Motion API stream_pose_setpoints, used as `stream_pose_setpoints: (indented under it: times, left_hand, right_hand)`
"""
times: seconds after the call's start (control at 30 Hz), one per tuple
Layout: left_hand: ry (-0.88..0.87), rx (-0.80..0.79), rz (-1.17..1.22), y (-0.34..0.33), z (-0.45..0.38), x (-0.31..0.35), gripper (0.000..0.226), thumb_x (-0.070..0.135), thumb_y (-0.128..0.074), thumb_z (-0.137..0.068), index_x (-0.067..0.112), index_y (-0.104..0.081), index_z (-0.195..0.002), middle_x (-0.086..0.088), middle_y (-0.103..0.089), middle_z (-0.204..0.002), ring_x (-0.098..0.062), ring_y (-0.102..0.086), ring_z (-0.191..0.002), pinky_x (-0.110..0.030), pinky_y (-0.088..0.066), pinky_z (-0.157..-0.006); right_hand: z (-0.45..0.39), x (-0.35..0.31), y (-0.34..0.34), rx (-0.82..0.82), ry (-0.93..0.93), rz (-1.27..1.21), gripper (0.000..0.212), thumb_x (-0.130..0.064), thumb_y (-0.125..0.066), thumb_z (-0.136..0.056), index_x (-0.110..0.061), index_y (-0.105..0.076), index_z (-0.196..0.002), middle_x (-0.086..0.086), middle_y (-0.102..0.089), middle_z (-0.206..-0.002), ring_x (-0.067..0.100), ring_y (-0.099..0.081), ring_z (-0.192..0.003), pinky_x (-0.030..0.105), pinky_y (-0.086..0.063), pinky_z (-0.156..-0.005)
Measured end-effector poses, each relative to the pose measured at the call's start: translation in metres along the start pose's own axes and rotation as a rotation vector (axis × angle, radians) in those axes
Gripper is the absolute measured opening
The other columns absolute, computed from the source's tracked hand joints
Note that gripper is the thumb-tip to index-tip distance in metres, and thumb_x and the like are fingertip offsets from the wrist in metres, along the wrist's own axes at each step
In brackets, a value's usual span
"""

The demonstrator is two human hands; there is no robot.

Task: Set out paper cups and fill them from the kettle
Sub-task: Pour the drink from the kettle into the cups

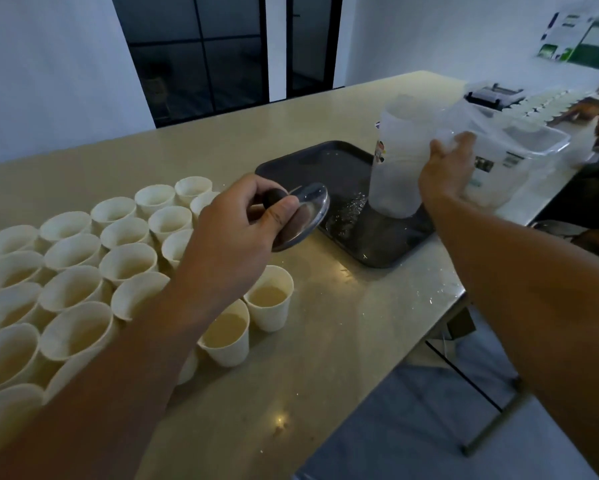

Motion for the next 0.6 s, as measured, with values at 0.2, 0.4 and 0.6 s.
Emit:
stream_pose_setpoints:
  times: [0.2, 0.4, 0.6]
  left_hand:
    - [0.034, 0.004, 0.036, -0.019, -0.004, -0.013, 0.009, 0.041, -0.060, -0.093, 0.036, -0.062, -0.100, 0.018, -0.067, -0.093, 0.001, -0.063, -0.091, -0.012, -0.048, -0.070]
    - [0.033, -0.003, 0.024, -0.026, -0.013, -0.012, 0.015, 0.041, -0.060, -0.093, 0.031, -0.064, -0.105, 0.019, -0.065, -0.094, 0.007, -0.059, -0.091, -0.002, -0.044, -0.067]
    - [0.023, -0.008, 0.029, -0.027, -0.011, -0.011, 0.014, 0.039, -0.061, -0.093, 0.029, -0.065, -0.102, 0.016, -0.067, -0.091, 0.007, -0.060, -0.089, -0.004, -0.045, -0.066]
  right_hand:
    - [-0.040, 0.030, -0.002, -0.003, -0.034, -0.006, 0.029, -0.027, -0.053, -0.099, -0.012, -0.049, -0.124, 0.014, -0.060, -0.116, 0.021, -0.057, -0.101, 0.026, -0.041, -0.081]
    - [-0.051, 0.038, -0.006, -0.053, -0.042, -0.040, 0.029, -0.027, -0.052, -0.099, -0.016, -0.045, -0.125, 0.014, -0.062, -0.112, 0.024, -0.061, -0.099, 0.030, -0.047, -0.080]
    - [-0.055, 0.039, -0.005, -0.089, -0.085, -0.057, 0.030, -0.029, -0.053, -0.100, -0.018, -0.045, -0.126, 0.011, -0.058, -0.114, 0.023, -0.059, -0.100, 0.032, -0.046, -0.080]
Point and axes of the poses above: each hand's wrist, its own z-axis away from the middle knuckle, its own y-axis out of the back of the hand, x = y × z, the point moved 8 cm from there along -z, towards the middle knuckle
